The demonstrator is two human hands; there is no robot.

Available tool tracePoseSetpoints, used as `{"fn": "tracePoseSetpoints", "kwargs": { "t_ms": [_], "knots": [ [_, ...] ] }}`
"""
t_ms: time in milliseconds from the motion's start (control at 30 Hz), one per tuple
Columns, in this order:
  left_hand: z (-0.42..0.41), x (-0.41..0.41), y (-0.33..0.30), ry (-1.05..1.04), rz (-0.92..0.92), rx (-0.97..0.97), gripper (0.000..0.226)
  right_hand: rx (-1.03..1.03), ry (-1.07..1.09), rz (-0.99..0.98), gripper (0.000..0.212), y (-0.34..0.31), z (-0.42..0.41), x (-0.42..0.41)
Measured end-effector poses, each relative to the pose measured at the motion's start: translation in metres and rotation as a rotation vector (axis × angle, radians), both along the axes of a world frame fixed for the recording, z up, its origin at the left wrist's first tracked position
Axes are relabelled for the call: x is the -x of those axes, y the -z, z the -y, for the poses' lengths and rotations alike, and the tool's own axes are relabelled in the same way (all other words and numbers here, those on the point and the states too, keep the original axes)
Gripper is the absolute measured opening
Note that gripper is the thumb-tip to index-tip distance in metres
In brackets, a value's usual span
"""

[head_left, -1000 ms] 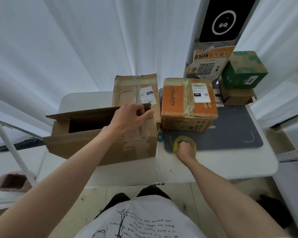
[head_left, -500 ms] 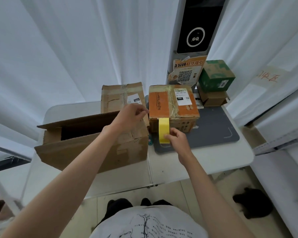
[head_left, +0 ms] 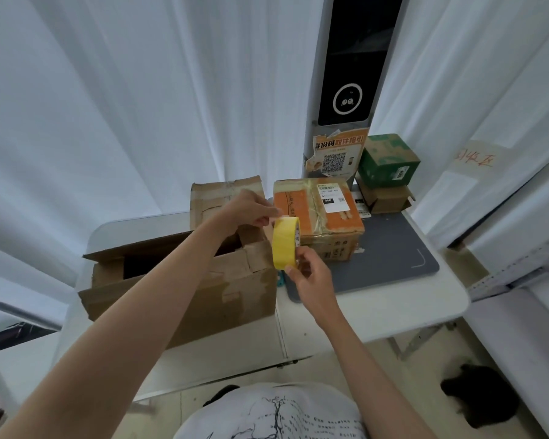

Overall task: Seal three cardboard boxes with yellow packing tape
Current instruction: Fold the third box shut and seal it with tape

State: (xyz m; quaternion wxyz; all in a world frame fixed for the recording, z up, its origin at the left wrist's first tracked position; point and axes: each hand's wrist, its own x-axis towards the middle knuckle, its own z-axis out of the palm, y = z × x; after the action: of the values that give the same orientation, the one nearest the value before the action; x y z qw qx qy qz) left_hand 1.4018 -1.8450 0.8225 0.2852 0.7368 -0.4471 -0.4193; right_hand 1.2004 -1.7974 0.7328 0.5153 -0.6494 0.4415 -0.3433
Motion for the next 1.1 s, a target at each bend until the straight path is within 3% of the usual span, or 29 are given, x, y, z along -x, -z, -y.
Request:
{"fn": "tracePoseSetpoints", "kwargs": {
  "t_ms": [333,433,633,733,933,1100],
  "knots": [
    [0.002,0.003,-0.025,0.205,0.143,0.013,0.012,0.045,0.042,-0.052,0.020,-0.002,0.001,0.003],
    [-0.003,0.012,-0.025,0.264,0.185,0.037,0.013,0.005,0.029,0.073,0.009,-0.007,0.000,0.004],
    [-0.009,0.025,-0.022,0.217,0.243,0.155,0.005,-0.116,0.044,0.225,0.016,-0.018,-0.006,0.008],
    [-0.010,0.028,-0.028,0.151,0.179,0.265,0.012,-0.136,0.101,0.165,0.020,-0.016,-0.009,0.010],
    [-0.015,0.040,-0.039,0.280,0.236,0.366,0.005,-0.188,0.190,0.161,0.026,-0.022,-0.016,0.014],
    [-0.021,0.043,-0.025,0.368,0.320,0.382,0.047,-0.360,0.121,0.230,0.020,-0.019,-0.019,0.011]
  ]
}}
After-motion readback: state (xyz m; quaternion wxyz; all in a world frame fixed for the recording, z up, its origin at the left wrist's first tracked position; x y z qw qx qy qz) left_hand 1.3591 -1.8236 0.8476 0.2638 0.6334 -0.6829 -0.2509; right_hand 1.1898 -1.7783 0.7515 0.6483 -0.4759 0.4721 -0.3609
